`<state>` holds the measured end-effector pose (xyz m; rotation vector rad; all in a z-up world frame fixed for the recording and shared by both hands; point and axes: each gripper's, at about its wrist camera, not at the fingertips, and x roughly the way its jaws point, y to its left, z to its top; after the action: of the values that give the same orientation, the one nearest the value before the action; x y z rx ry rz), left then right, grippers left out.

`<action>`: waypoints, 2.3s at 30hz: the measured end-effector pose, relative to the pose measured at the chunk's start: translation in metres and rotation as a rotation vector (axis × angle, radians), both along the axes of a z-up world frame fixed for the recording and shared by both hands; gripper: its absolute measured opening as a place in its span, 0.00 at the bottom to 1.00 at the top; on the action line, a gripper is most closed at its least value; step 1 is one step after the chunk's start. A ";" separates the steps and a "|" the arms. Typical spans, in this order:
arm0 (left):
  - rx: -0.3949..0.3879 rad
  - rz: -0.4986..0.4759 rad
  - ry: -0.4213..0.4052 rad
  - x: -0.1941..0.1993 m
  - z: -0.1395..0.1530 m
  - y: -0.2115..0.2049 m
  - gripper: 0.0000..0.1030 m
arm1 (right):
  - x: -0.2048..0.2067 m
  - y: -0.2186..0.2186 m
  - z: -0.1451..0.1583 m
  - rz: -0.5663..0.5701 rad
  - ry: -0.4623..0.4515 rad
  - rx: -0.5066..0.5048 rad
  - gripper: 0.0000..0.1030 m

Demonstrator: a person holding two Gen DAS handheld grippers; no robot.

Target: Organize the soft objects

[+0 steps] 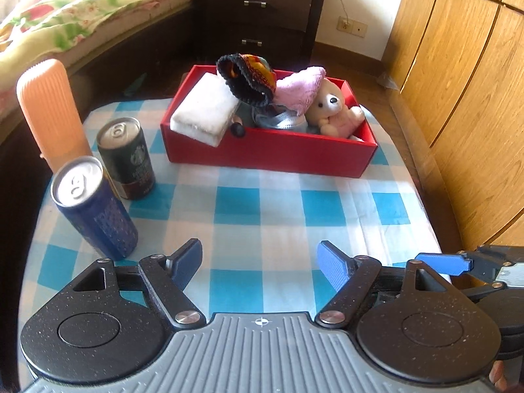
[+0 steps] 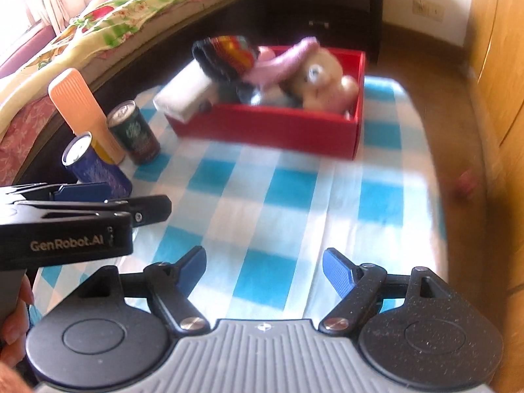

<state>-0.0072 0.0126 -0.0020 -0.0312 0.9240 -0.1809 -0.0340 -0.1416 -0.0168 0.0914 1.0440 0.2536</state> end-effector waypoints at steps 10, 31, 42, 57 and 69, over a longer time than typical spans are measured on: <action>-0.058 -0.053 0.017 0.011 -0.011 -0.012 0.75 | 0.015 -0.051 0.007 -0.056 -0.029 -0.042 0.55; -0.420 -0.081 0.181 0.123 -0.077 -0.053 0.75 | 0.342 -0.379 -0.306 -0.605 0.243 -0.424 0.46; -0.470 -0.100 0.246 0.141 -0.095 -0.071 0.75 | 0.355 -0.399 -0.336 -0.606 0.324 -0.317 0.04; -0.362 -0.171 0.125 0.106 -0.042 -0.044 0.76 | 0.243 -0.248 -0.079 -0.262 -0.020 0.047 0.03; -0.367 -0.010 0.062 0.065 -0.001 0.020 0.77 | 0.185 -0.017 0.003 0.071 -0.055 -0.062 0.03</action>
<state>0.0574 0.0322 -0.0031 -0.3734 0.9430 -0.3589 0.1511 -0.1585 -0.0139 -0.0085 1.0002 0.2870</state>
